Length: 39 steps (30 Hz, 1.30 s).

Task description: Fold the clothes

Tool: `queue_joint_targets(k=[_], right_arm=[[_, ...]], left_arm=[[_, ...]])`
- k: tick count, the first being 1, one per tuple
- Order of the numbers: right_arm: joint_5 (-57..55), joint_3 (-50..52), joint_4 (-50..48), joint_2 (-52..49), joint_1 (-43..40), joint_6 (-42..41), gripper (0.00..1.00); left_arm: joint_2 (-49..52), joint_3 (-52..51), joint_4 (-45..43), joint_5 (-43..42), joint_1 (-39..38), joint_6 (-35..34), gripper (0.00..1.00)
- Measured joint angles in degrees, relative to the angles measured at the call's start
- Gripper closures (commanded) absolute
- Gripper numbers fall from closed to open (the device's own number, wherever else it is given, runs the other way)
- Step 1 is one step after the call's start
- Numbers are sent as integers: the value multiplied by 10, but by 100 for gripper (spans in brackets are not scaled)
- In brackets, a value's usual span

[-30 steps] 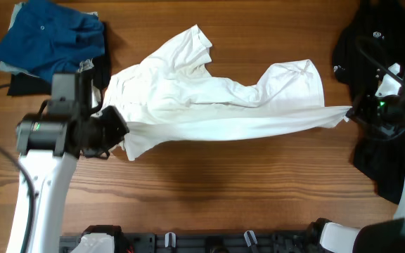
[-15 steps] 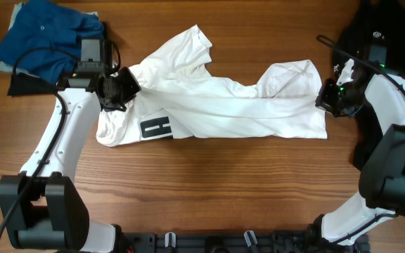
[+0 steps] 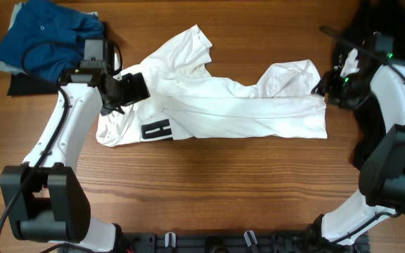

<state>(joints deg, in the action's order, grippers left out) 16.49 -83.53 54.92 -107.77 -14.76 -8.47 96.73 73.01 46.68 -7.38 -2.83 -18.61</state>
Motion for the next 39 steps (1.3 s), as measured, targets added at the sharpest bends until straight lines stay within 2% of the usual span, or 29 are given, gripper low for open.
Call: queue_joint_targets(k=[3,4,8,12,15,18,23,28,29,30,31,32,35,36,37,39], right_arm=[[43,-99,64,-3,1,46,40],[54,-169,75,-1,6,61,39],[57,-252,104,0,28,96,39],[56,-253,118,0,54,103,39],[55,-253,121,0,71,103,38],[44,-253,128,0,86,103,36],[33,-253,138,0,90,103,34],[11,-253,143,0,90,103,34],[10,-253,143,0,90,103,34],[8,-253,143,0,90,103,34],[8,-253,143,0,90,103,34],[8,-253,143,0,90,103,34],[8,-253,136,0,90,103,34],[8,-253,133,0,90,103,34],[8,-253,132,0,90,103,35],[6,-253,129,0,90,103,37]], left_arm=[[4,80,21,-23,-1,56,1],[5,121,17,-31,-3,78,1],[47,242,17,-41,-27,137,0],[229,388,-27,-45,-52,184,1],[349,454,-68,-45,-69,205,1],[412,473,-123,-34,-91,230,0],[457,481,-184,13,-130,273,0],[508,482,-223,42,-138,282,1],[510,482,-235,48,-136,282,4],[513,482,-245,51,-136,282,13],[516,482,-257,52,-136,281,35],[518,482,-264,55,-136,276,50],[522,482,-276,52,-137,263,69],[523,482,-276,51,-137,260,86],[523,482,-276,48,-139,256,96],[523,482,-277,48,-141,251,96]])
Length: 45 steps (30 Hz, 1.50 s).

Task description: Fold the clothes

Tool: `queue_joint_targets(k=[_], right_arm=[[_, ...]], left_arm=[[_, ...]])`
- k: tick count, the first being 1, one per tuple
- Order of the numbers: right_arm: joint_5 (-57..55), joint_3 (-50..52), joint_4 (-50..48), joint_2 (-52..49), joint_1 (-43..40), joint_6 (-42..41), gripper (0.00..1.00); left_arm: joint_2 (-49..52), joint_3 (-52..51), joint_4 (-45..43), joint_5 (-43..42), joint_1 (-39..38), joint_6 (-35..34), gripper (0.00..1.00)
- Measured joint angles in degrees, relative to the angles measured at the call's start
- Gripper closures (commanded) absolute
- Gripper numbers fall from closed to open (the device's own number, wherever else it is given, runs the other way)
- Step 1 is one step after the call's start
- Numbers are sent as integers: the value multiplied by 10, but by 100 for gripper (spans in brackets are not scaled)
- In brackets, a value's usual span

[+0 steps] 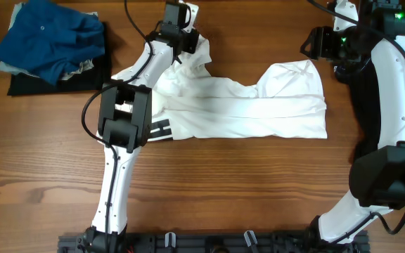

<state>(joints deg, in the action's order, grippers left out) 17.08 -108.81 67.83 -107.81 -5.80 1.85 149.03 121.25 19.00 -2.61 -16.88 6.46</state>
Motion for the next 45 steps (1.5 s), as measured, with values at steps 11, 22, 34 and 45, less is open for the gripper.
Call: queue_joint_targets(k=[11,22,34,45], right_arm=[[-18,0,-74,-103,4,-35,46],[-129,0,-99,-225,7,-167,52],[-135,51,-212,-234,7,-190,55],[-133,83,-291,-234,7,-198,87]], left_arm=[[-113,3,140,73,29,-73,96],[-200,4,213,78,26,-94,96],[-200,4,221,80,26,-97,96],[-200,4,226,79,26,-98,96]])
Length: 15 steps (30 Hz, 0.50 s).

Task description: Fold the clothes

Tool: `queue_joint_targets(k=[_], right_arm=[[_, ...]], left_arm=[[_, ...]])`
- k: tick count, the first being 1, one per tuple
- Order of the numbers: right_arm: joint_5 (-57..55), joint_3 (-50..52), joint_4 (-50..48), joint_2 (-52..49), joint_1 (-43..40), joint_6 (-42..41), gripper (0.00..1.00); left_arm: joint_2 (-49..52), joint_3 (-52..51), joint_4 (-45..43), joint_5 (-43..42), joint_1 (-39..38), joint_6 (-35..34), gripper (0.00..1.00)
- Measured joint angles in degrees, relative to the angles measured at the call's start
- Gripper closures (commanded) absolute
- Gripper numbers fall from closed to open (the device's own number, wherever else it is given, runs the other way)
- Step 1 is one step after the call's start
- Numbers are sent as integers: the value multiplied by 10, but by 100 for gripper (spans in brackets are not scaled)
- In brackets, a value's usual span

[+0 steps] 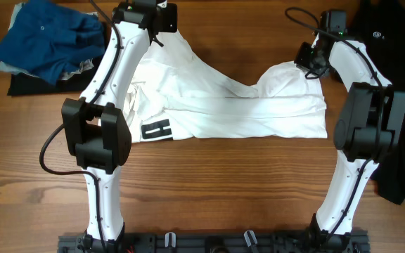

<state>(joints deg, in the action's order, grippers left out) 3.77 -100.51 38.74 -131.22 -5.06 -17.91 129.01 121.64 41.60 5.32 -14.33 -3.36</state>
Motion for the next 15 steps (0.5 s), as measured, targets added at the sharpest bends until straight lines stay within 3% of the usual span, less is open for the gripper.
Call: queue_joint_targets(k=[4,10,15], right_arm=[[1,0,-12,0,0,5,96],[1,-2,15,0,0,9,96],[3,-88,33,1,-5,17,96]], left_arm=[[0,0,0,7,0,0,96],[0,0,0,22,0,0,96],[-5,0,-44,39,16,0,96]])
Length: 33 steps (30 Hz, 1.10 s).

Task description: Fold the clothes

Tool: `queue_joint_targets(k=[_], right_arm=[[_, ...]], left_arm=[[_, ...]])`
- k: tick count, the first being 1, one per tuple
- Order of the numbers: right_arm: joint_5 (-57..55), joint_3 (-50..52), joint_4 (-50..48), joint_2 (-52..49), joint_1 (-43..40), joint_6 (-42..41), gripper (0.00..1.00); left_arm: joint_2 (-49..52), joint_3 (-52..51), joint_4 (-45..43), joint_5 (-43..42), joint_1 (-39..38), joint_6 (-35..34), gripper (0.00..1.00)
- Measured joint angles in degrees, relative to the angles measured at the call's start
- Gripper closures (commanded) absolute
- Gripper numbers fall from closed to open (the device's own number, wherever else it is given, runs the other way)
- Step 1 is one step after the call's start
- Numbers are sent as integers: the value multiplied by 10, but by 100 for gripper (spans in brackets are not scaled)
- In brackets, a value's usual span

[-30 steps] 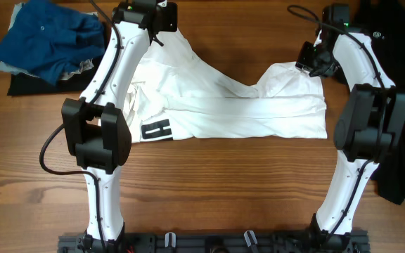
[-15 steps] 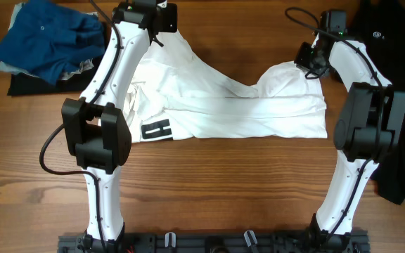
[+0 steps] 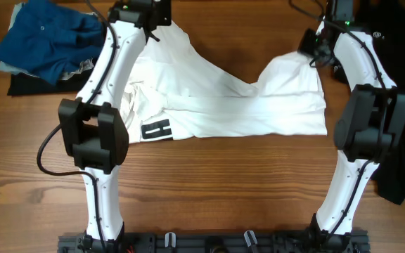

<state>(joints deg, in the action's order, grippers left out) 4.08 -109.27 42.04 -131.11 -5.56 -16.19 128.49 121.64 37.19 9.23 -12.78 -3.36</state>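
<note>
A white shirt (image 3: 223, 105) with a black label (image 3: 156, 130) lies crumpled across the middle of the table. Its far edge is lifted at two corners and sags in a dip between them. My left gripper (image 3: 162, 20) is at the far left corner and looks shut on the cloth there. At the far right corner, my right gripper (image 3: 313, 50) likewise looks shut on the shirt. The near hem rests flat on the wood.
A blue garment (image 3: 48, 39) lies bunched on a dark folded cloth (image 3: 55, 83) at the far left. A black garment (image 3: 399, 147) hangs along the right edge. Bare wooden table (image 3: 223, 190) stretches in front of the shirt.
Both grippers have shifted slightly toward the far edge. The shirt's two far corners are drawn out a little farther, and the right corner sits higher up the table.
At first my left gripper was at the shirt's left side and my right at its right edge. Then both were near the far corners, the right one just off the cloth. Later both were on the corners, and now the far edge is stretched wider.
</note>
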Motion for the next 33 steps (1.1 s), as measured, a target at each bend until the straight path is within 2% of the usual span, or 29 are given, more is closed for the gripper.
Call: queue_joint_targets(k=[3,7,11,17,21,24,27,28,29,30,31,32,33], right_arm=[[12,-43,31,6,-22,7,96],[65,-45,68,28,-65,21,96],[125,-46,123,60,-106,50,96],[152,-49,236,67,-120,88,96],[151,-49,297,67,-120,103,96],[135,-49,330,67,-120,108,96],[121,-49,360,67,-120,118,96],[110,-49,371,67,-119,120,94],[101,-49,377,67,-120,120,80],[91,-49,383,67,-120,121,44],[82,-49,385,67,-120,124,32],[74,-49,390,67,-120,125,23],[72,-49,392,67,-120,128,23]], left_arm=[[-29,0,0,4,23,0,96],[-61,0,16,8,28,7,96],[-66,0,76,9,28,9,96],[-70,1,246,11,28,8,96],[-71,0,384,12,28,-28,96],[-72,-3,442,13,28,-71,96],[-76,-31,453,13,28,-88,95],[-76,-46,456,14,28,-90,89],[-76,-58,457,14,28,-93,79],[-76,-71,458,14,28,-95,60],[-76,-89,459,15,28,-97,18],[-76,-99,459,17,29,-99,0],[-76,-109,460,20,31,-99,0]])
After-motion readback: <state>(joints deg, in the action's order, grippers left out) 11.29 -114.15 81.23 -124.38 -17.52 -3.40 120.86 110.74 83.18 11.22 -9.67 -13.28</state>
